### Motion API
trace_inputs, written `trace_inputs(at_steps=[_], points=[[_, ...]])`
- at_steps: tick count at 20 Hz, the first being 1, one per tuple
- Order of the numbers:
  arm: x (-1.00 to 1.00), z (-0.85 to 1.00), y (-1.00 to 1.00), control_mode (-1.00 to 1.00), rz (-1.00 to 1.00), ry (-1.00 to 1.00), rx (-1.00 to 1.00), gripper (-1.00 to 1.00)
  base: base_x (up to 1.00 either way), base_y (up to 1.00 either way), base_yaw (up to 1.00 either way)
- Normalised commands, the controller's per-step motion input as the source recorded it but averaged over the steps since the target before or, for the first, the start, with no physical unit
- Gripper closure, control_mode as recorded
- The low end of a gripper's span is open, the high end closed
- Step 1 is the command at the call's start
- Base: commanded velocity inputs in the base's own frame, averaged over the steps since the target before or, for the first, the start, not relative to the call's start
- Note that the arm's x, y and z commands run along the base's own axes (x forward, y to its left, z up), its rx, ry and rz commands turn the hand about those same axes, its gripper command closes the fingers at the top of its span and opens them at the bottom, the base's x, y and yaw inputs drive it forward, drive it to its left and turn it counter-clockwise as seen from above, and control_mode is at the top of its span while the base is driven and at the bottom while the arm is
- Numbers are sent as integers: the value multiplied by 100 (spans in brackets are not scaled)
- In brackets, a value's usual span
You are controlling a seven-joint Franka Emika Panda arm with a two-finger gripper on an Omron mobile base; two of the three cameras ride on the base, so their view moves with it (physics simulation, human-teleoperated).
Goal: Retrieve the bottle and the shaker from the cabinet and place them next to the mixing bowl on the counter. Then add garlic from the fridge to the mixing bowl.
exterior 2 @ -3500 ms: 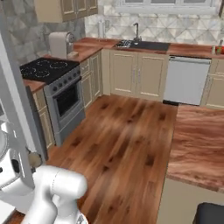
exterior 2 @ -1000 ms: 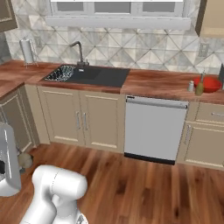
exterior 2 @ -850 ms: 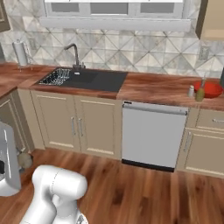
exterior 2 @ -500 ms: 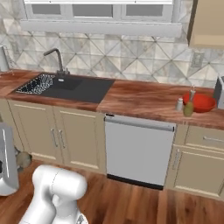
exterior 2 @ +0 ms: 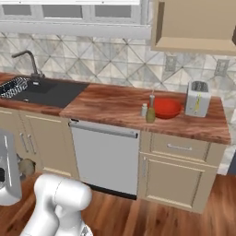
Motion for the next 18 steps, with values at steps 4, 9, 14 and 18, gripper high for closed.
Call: trace_inputs(at_steps=[4, 9, 14, 18], points=[[0, 0, 0, 100, 0, 0, 0, 100, 36, -98, 0], [0, 0, 0, 100, 0, 0, 0, 100, 74, -90, -6], [0, 0, 0, 100, 0, 0, 0, 100, 64, -1, 0], [0, 0, 0, 100, 0, 0, 0, 100, 70, 13, -7]])
